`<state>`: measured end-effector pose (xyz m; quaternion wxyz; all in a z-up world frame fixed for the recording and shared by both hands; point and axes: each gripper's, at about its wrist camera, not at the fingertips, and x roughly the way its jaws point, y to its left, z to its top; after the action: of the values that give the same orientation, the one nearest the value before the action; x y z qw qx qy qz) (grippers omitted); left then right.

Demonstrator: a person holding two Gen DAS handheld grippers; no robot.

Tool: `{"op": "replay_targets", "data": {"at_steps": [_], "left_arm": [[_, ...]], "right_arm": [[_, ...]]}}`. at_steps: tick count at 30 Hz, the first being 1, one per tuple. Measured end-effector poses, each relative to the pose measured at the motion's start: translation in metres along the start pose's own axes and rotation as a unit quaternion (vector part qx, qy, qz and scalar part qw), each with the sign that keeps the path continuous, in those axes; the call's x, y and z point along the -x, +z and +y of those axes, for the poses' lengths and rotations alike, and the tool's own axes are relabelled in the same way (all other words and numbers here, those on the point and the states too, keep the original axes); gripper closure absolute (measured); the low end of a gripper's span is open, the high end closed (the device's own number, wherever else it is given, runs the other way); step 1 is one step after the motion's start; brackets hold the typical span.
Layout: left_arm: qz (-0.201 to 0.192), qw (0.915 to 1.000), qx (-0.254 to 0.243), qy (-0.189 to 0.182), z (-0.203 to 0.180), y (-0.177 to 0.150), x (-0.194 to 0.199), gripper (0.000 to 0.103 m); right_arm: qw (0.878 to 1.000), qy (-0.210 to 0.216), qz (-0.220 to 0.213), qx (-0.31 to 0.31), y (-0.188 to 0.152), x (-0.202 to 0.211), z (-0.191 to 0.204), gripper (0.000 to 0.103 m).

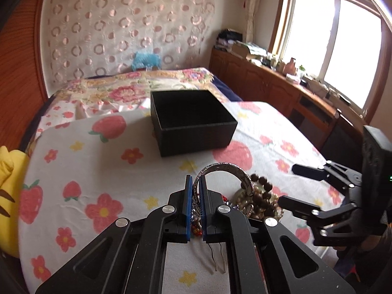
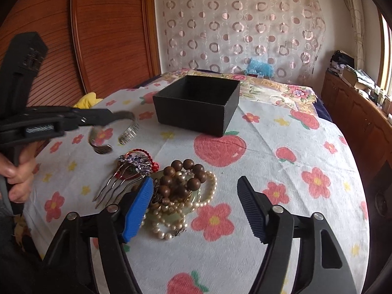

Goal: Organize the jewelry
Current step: 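Grasp the silver bangle with the left tool while the right tool reaches for the brown bead bracelet, then grasp and lift the brown bead bracelet with the right tool while the left tool lifts the bangle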

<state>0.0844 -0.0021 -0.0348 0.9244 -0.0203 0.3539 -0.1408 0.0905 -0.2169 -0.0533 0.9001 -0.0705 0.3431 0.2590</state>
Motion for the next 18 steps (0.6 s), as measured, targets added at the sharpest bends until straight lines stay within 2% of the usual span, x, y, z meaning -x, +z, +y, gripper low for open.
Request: {"op": "replay_targets", "data": {"at_steps": [6,11,13,18], "left_arm": [[-0.021,0.9997,0.007,0.009,0.007,0.004,0.012,0.099],[-0.022,0.9996,0.013,0.014,0.014,0.001,0.013,0.099],[-0.021,0.9996,0.013,0.015,0.015,-0.001,0.013,0.099],[-0.018,0.9996,0.014,0.016,0.016,-0.003,0.01,0.098]], "right_arm": [[0.999,0.025,0.03,0.001,0.007,-0.022,0.003,0.031],[0.999,0.035,0.038,0.01,0.01,-0.034,0.014,0.044],[0.999,0.03,0.039,0.017,0.011,-0.036,0.017,0.052],[0.997,0.009,0.059,0.04,0.018,-0.049,0.021,0.056]]}}
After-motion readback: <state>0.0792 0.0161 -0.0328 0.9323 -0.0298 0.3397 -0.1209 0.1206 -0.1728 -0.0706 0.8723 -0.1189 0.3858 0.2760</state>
